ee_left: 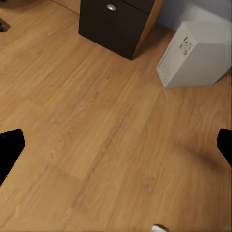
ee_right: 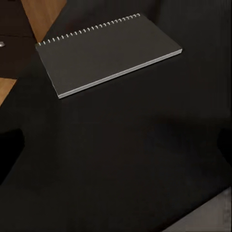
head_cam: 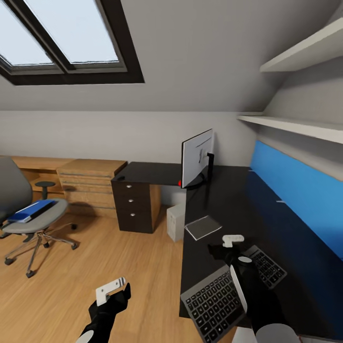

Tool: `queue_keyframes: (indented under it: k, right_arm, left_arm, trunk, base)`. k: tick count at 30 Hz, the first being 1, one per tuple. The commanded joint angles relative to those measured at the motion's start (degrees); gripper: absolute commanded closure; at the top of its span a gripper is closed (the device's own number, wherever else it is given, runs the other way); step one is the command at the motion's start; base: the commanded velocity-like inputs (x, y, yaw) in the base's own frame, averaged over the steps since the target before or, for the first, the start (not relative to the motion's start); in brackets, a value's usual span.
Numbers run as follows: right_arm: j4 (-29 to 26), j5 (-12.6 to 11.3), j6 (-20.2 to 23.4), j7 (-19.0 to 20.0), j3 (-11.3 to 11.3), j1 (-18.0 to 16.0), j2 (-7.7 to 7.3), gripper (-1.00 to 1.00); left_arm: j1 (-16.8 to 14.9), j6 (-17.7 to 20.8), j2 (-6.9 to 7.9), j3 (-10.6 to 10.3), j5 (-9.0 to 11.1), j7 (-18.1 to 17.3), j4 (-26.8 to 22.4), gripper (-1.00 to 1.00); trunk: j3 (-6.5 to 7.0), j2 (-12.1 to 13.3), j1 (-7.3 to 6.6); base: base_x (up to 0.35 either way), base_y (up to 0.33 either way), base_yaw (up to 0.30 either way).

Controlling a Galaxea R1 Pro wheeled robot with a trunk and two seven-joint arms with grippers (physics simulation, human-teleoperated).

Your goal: In the bedroom, organize the workspace by keeping the computer under the desk, ensuring the monitor is on the desk, placing the keyboard on the desk next to the monitor, placing the mouse on the desk next to the keyboard, moving the folder from the swivel chair onto the desk next to the mouse, stacking the notebook on top of the folder with the pen on top of the notebook, and positioning the swivel chair next to the desk.

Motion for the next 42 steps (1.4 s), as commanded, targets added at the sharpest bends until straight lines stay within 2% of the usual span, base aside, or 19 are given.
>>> queue_keyframes:
  k: [1, 13, 22, 27, 32, 37, 42]
  right_arm:
    - [-0.1, 0.6, 0.2, 0.5, -0.2, 0.0, 0.03, -1.0]
    - [0.0, 0.6, 0.2, 0.7, -0.2, 0.0, -0.97, -1.0]
    - [0.8, 0.7, -0.7, 0.5, -0.2, 0.0, -1.64, -1.0]
    - [4.3, 0.7, -2.1, 0.4, -0.3, -0.4, -2.29, -1.0]
    - [8.6, 0.5, -2.5, 0.3, -0.5, -4.5, -4.25, -1.0]
    - [17.7, 0.4, -2.8, 0.3, -0.6, -13.7, -5.92, -1.0]
    - [27.4, 0.3, -4.1, 0.1, -0.6, -20.5, -7.32, -1.0]
  left_arm:
    - [0.0, 0.2, 0.0, -0.2, 0.3, 0.4, -0.1, -1.0]
    - [0.0, 0.2, 0.01, -0.6, 0.2, 0.4, 0.6, -1.0]
    - [0.0, 0.2, 0.06, -0.6, 0.2, 0.3, 0.5, -1.0]
    - [0.0, 0.1, 0.09, -0.6, 0.2, 0.2, 0.2, -1.0]
    - [0.0, 0.1, 0.16, -0.5, 0.2, 0.2, -0.9, -1.0]
    - [0.0, 0.1, 0.18, -0.4, 0.2, 0.2, -2.2, -1.0]
    - [0.0, 0.1, 0.19, -0.3, 0.2, 0.2, -3.8, -1.0]
  trunk:
    - [-0.05, 0.0, 0.02]
    - [-0.06, 0.0, 0.02]
    - [-0.06, 0.0, 0.02]
    - [-0.06, 0.0, 0.02]
    - [-0.06, 0.0, 0.02]
    - [-0.06, 0.0, 0.02]
    - [-0.06, 0.0, 0.02]
  base:
    - [0.188, -0.28, 0.003]
    - [0.139, -0.291, 0.001]
    - [0.017, -0.073, 0.0]
    - [0.003, -0.012, 0.0]
    - [0.001, -0.003, 0.0]
    - [0.0, 0.0, 0.0]
    - [0.0, 0.0, 0.0]
